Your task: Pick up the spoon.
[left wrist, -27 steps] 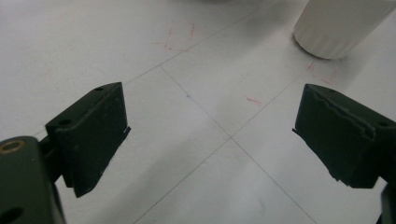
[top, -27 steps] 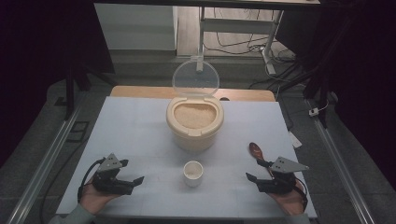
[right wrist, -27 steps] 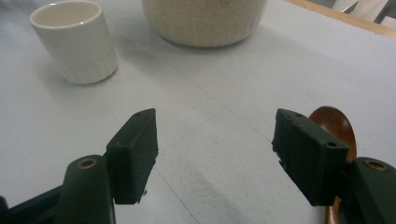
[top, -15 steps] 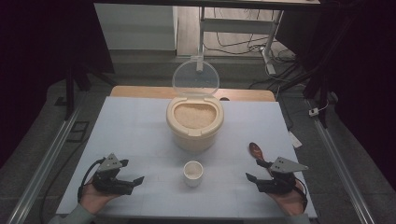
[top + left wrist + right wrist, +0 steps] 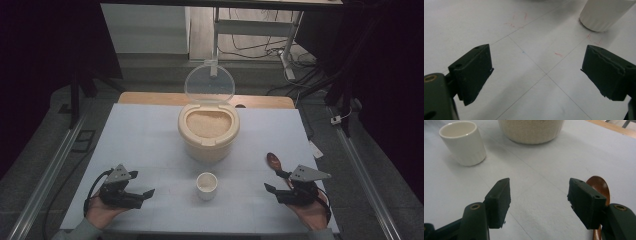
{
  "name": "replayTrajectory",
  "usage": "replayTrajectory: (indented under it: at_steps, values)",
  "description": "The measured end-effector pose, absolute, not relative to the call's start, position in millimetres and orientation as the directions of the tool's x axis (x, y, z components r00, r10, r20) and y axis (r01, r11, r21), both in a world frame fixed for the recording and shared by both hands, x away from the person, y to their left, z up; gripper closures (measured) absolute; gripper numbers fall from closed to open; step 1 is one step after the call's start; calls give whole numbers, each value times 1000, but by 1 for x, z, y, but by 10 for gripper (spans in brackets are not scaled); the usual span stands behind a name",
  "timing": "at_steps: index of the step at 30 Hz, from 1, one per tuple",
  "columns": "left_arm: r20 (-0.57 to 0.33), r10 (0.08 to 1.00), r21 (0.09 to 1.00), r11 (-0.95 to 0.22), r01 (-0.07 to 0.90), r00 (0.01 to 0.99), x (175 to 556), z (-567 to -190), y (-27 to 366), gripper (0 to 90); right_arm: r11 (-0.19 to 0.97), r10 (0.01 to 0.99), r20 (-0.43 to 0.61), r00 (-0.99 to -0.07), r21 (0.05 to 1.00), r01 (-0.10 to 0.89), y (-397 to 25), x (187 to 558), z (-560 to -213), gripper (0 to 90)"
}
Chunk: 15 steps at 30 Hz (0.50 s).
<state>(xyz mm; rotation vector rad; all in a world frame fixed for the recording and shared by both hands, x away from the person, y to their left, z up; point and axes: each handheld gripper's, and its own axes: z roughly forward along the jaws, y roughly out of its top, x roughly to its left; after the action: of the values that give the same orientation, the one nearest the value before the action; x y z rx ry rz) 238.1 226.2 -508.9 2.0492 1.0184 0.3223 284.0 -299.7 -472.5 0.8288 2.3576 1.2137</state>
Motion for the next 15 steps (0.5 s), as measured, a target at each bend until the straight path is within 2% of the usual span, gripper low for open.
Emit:
replayTrajectory:
  at_steps: [15]
  values:
    - [-122, 751, 752, -357, 555, 649, 239, -510, 225, 92, 498, 708, -51, -705, 743, 446, -299, 299, -438, 351]
